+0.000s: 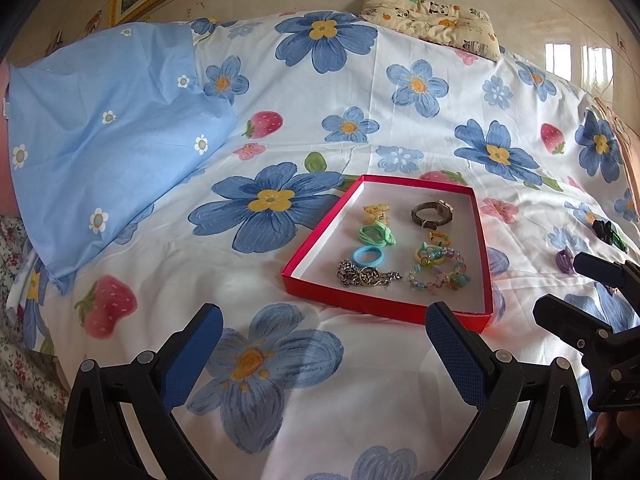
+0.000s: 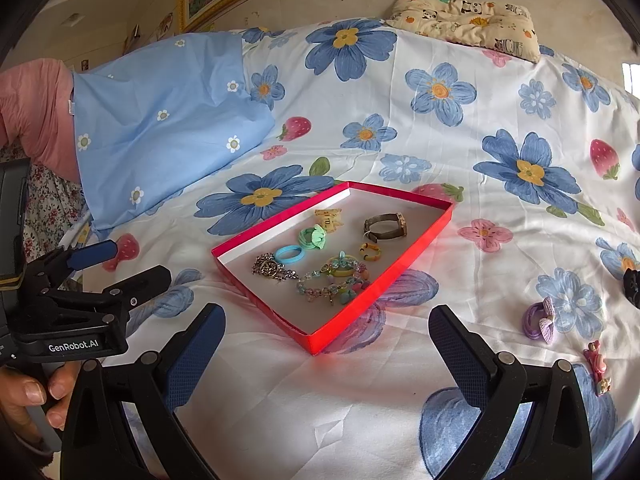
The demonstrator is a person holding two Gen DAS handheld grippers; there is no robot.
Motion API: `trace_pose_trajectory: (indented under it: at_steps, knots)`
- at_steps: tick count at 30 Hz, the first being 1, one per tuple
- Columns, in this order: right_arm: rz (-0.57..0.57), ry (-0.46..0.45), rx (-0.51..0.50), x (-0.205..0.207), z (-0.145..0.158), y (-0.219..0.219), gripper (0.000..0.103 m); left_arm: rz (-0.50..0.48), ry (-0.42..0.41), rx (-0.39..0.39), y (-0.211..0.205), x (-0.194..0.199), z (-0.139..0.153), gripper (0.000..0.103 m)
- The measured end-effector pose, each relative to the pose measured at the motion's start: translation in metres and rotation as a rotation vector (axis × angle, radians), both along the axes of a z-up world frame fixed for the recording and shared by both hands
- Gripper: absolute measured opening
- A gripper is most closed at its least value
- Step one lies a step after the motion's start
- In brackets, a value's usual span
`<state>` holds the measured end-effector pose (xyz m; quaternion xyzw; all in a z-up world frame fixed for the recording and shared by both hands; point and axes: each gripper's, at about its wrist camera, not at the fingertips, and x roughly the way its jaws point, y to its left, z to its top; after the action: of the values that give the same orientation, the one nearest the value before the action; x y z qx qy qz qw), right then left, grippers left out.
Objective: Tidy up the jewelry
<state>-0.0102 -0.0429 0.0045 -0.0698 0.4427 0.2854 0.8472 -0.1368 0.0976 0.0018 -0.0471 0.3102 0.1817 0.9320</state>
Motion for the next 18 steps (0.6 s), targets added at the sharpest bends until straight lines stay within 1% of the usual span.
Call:
trace_pose_trajectory:
  at_steps: [18]
  knots:
    - [0.018, 0.002, -0.003, 0.0014, 0.0016, 0.0052, 0.102, -0.010, 0.010, 0.000, 0.0010, 0.0045, -0.0032, 0.103]
